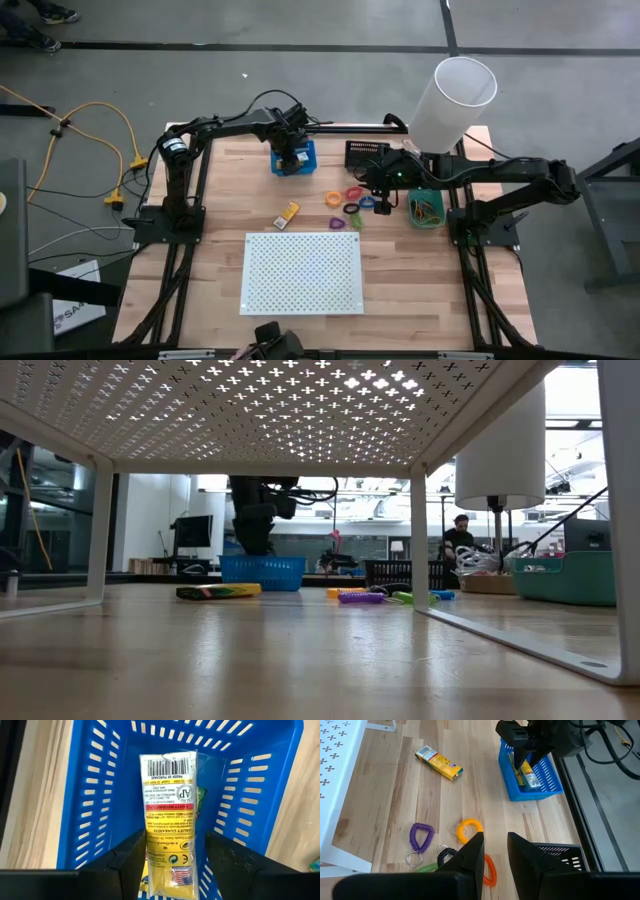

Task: Pick & Place Office Desk Supplies
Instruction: Put the left crayon box into the blue bin, then put the crayon box into the blue bin

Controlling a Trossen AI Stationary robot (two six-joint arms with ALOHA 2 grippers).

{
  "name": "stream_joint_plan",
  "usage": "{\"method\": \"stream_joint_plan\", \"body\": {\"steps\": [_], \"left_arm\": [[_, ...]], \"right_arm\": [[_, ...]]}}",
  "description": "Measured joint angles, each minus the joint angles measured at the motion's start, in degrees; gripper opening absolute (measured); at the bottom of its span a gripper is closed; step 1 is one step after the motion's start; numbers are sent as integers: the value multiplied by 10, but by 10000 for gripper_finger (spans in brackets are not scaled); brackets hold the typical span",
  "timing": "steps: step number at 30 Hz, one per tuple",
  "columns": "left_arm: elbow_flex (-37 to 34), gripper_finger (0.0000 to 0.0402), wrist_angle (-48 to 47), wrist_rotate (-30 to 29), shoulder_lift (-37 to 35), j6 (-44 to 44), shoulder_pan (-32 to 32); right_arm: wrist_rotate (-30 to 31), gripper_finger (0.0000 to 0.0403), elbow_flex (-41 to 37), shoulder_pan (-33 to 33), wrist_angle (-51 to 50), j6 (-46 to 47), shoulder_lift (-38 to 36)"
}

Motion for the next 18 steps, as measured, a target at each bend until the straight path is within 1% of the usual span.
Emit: {"method": "stream_joint_plan", "body": {"steps": [4, 7, 9, 15, 18], "left_arm": [[0, 196, 0, 3, 0, 0, 0], [-1, 196, -3, 21, -12, 0, 7], [-1, 196, -4, 30, -30, 1, 13], [-1, 196, -16, 29, -93, 10, 18], [-1, 196, -25, 16, -110, 9, 8]], "right_arm": [[0, 74, 0, 0, 0, 0, 0], [0, 74, 0, 0, 0, 0, 0], [0, 74, 0, 0, 0, 0, 0], [0, 74, 0, 0, 0, 0, 0], [0, 74, 0, 0, 0, 0, 0]]}}
